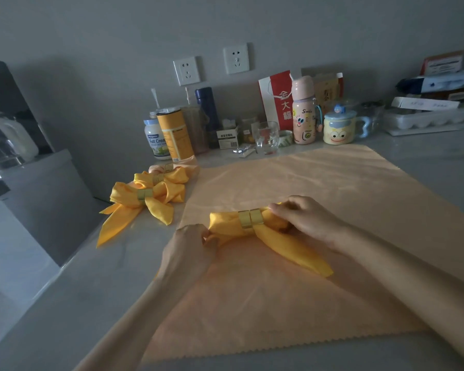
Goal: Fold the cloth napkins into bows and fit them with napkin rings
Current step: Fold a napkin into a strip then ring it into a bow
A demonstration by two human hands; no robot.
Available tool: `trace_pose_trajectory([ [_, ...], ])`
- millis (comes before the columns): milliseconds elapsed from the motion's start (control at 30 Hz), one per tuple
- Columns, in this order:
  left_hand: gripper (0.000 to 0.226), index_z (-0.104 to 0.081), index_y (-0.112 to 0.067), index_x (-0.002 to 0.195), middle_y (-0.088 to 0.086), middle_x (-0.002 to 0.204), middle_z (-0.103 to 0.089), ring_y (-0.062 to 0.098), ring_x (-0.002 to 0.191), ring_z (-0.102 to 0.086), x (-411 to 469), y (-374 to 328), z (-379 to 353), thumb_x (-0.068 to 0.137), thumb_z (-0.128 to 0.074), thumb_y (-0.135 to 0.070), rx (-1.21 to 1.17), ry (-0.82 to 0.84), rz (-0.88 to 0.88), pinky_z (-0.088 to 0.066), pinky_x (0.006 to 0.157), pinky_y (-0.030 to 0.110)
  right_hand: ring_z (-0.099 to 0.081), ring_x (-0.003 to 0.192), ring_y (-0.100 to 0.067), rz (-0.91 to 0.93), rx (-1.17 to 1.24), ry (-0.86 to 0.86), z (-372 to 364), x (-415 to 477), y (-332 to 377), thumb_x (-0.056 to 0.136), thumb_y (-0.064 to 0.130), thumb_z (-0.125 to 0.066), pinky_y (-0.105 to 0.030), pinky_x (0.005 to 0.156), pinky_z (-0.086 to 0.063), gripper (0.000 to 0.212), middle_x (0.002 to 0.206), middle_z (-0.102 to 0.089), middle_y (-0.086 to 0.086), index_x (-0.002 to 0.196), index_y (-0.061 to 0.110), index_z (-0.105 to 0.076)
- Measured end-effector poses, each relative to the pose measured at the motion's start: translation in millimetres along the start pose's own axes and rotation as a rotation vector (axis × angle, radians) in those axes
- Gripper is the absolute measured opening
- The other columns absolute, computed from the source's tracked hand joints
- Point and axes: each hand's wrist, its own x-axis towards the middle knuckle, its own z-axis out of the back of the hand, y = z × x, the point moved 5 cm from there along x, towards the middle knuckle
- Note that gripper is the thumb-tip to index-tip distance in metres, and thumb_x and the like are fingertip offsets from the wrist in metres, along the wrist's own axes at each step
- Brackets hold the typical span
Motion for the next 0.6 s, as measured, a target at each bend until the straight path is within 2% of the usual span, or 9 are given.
trace_pose_trajectory([
  [33,0.022,-0.067,-0.008,0.08,0.004,0.074,-0.059,0.022,0.067,-0.057,0.9,-2.2,-2.2,0.086,-0.059,-0.027,-0.124,0.054,0.037,-0.042,0.058,0.029,-0.059,0.079,-0.013,-0.012,0.008,-0.025,1.1,0.4,-0.4,0.088,0.038,-0.059,-0.023,0.065,-0.044,0.033,0.094,-0.065,-0.005,0.098,0.007,-0.064],
  [100,0.021,-0.065,-0.004,0.081,0.006,0.067,-0.063,0.018,0.057,-0.058,-3.7,-11.2,-8.4,0.088,-0.061,-0.023,-0.595,0.284,0.214,-0.043,0.051,0.024,-0.058,0.075,-0.017,-0.074,0.065,-0.07,4.3,1.1,-1.8,0.086,0.033,-0.062,-0.025,0.061,-0.043,0.029,0.088,-0.064,-0.009,0.094,0.005,-0.064],
  [167,0.024,-0.063,-0.006,0.095,0.01,0.078,-0.072,0.02,0.062,-0.068,-14.1,-27.9,-15.2,0.093,-0.055,-0.028,-0.977,0.559,0.382,-0.048,0.05,0.023,-0.056,0.068,-0.02,-0.162,0.264,-0.07,4.6,-1.1,-2.4,0.083,0.023,-0.063,-0.026,0.057,-0.043,0.015,0.077,-0.059,-0.009,0.081,0.009,-0.061],
  [200,0.03,-0.063,-0.007,0.099,0.012,0.082,-0.073,0.022,0.066,-0.069,-14.3,-30.8,-16.8,0.094,-0.051,-0.034,-1.018,0.608,0.394,-0.049,0.049,0.024,-0.055,0.067,-0.022,-0.197,0.381,-0.056,2.8,-1.7,-2.4,0.082,0.018,-0.061,-0.028,0.059,-0.044,0.01,0.075,-0.056,-0.01,0.076,0.011,-0.058],
  [267,0.039,-0.067,-0.01,0.092,0.009,0.078,-0.072,0.021,0.066,-0.067,-8.7,-28.8,-19.9,0.089,-0.054,-0.046,-0.987,0.551,0.377,-0.049,0.054,0.026,-0.052,0.065,-0.023,-0.226,0.533,-0.032,-0.3,-3.3,-1.4,0.082,0.011,-0.057,-0.031,0.061,-0.044,0.006,0.073,-0.051,-0.011,0.076,0.011,-0.055],
  [367,0.059,-0.073,-0.014,0.081,0.007,0.08,-0.071,0.017,0.071,-0.066,2.1,-25.0,-15.7,0.056,-0.073,-0.068,-1.019,0.33,0.305,-0.052,0.068,0.03,-0.049,0.065,-0.02,-0.197,0.629,-0.007,-2.5,-4.5,4.7,0.085,0.009,-0.051,-0.03,0.058,-0.041,0.008,0.075,-0.049,-0.009,0.091,0.009,-0.056],
  [467,0.073,-0.067,-0.016,0.101,0.008,0.096,-0.07,0.022,0.092,-0.067,3.3,-33.7,-11.2,0.049,-0.08,-0.065,-1.179,0.274,0.175,-0.053,0.089,0.039,-0.052,0.064,-0.016,-0.125,0.716,0.032,-2.8,-6.6,15.8,0.088,0.007,-0.049,-0.026,0.054,-0.044,0.01,0.071,-0.053,-0.003,0.087,0.012,-0.058],
  [500,0.076,-0.063,-0.018,0.106,0.007,0.1,-0.07,0.023,0.097,-0.067,2.0,-37.7,-10.0,0.048,-0.082,-0.062,-1.249,0.299,0.144,-0.052,0.091,0.04,-0.052,0.063,-0.015,-0.101,0.722,0.05,-4.1,-8.5,20.5,0.088,0.005,-0.049,-0.024,0.052,-0.045,0.012,0.07,-0.054,-0.003,0.084,0.014,-0.057],
  [600,0.084,-0.057,-0.017,0.115,0.005,0.105,-0.071,0.023,0.098,-0.068,-4.6,-53.4,-6.3,0.045,-0.087,-0.052,-1.388,0.39,0.108,-0.056,0.078,0.036,-0.056,0.062,-0.014,-0.043,0.758,0.06,-8.3,-16.5,29.6,0.086,-0.001,-0.051,-0.022,0.05,-0.048,0.017,0.072,-0.059,-0.004,0.091,0.013,-0.059],
])
